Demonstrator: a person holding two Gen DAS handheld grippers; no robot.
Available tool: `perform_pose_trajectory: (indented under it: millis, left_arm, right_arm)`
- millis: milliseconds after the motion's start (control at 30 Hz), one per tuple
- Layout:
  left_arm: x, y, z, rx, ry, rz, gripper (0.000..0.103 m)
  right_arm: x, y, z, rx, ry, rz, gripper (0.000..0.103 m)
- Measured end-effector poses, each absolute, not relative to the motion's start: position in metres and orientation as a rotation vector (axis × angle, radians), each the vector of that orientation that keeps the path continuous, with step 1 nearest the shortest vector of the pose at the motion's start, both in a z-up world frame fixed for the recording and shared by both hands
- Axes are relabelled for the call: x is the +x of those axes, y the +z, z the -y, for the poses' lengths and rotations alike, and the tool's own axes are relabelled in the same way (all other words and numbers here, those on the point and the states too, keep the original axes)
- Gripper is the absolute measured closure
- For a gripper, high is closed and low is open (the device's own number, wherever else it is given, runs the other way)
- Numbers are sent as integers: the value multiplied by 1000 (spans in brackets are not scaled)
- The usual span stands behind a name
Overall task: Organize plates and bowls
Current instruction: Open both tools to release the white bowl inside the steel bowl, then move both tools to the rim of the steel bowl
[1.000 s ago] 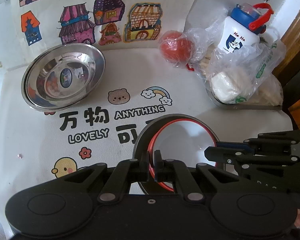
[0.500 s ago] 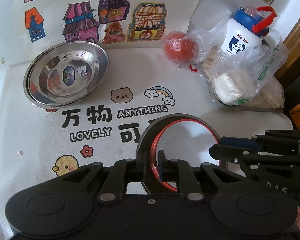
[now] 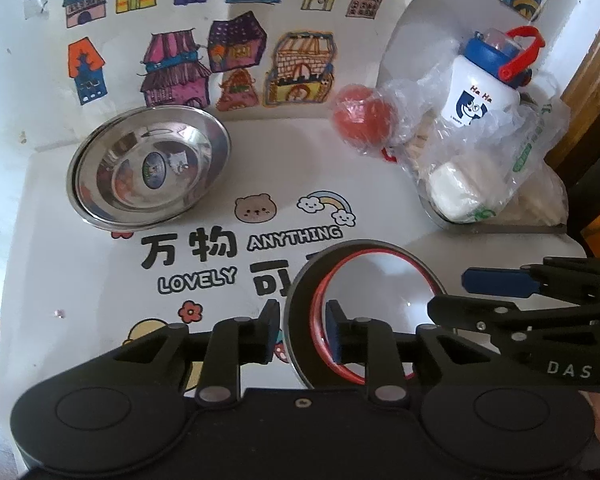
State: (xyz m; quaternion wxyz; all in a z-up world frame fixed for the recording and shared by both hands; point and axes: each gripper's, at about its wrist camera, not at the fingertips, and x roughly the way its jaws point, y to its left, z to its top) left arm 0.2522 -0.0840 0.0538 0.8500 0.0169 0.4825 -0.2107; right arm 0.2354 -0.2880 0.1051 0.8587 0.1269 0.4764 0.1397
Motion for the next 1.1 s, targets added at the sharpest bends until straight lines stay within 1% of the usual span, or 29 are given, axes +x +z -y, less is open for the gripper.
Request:
perform_pose_trajectory:
  millis: [133, 200, 267, 300, 333, 400, 433, 467, 567, 700, 733, 767, 1033, 1100]
  left_arm:
    - [250, 55, 78, 13, -442, -1008, 67]
    - [248, 57, 75, 1, -442, -994, 60]
    - [245, 59, 71, -10, -439, -976, 51]
    - [243, 60, 69, -16, -439, -964, 48]
    - [240, 61, 68, -23, -436, -952, 44]
    - [235, 64, 64, -33, -434, -929, 38]
    - [232, 65, 61, -38, -435, -914, 34]
    - [229, 67, 59, -43, -435, -903, 29]
    - [219, 70, 53, -59, -436, -865, 21]
    - [205, 73, 44, -77, -439, -818, 14]
    - [201, 73, 42, -83, -436, -805, 10]
    - [197, 73, 40, -88, -433, -793, 7]
    - [169, 74, 35, -74, -408, -688, 2]
    - [162, 73, 34, -73, -400, -661, 1]
  right_arm:
    - [232, 107, 290, 275, 291, -990, 41]
    - [231, 109, 291, 280, 288, -983, 36]
    - [228, 110, 292, 282, 283, -975, 30]
    - [226, 111, 293, 282, 281, -970, 29]
    - [225, 112, 294, 283, 279, -967, 27]
    - [221, 114, 296, 289, 276, -960, 20]
    - [219, 115, 297, 294, 276, -955, 15]
    - [217, 116, 298, 299, 274, -950, 14]
    - [209, 119, 300, 300, 269, -937, 12]
    - [198, 124, 303, 300, 261, -916, 9]
    - [195, 125, 303, 297, 257, -909, 8]
    - [192, 126, 303, 296, 253, -902, 7]
    - [164, 136, 298, 271, 244, -812, 0]
    - [156, 138, 297, 265, 242, -778, 0]
